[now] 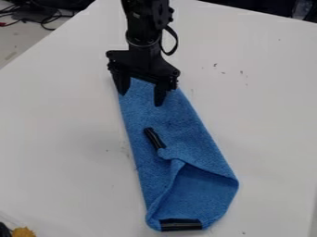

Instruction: Move the cloth to the right

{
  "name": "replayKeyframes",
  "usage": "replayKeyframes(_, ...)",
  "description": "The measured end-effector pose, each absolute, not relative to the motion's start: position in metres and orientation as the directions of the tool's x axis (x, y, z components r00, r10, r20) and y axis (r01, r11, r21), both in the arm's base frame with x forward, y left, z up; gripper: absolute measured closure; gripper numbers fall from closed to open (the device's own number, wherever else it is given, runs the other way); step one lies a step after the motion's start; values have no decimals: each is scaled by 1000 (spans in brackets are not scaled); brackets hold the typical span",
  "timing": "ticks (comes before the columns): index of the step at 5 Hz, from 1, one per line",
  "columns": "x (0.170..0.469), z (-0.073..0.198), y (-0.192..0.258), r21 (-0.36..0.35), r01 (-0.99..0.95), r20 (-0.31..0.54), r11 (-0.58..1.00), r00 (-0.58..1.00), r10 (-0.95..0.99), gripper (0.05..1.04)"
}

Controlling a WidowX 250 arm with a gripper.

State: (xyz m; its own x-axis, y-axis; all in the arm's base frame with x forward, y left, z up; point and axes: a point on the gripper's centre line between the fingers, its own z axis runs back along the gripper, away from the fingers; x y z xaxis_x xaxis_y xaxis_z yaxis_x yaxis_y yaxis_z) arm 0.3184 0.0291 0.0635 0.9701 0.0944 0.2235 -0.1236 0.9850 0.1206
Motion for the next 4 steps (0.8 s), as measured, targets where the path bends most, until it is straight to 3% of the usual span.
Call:
replayKeyframes(1,315,55,29,118,-125,196,985,975,100,83)
replayKeyframes(2,305,48,27,71,-166,169,984,974,152,82)
replayKeyframes(3,298,56,28,27,-197,217,980,958,187,83)
replayKeyframes(4,289,54,24,21,-211,196,977,959,203,83)
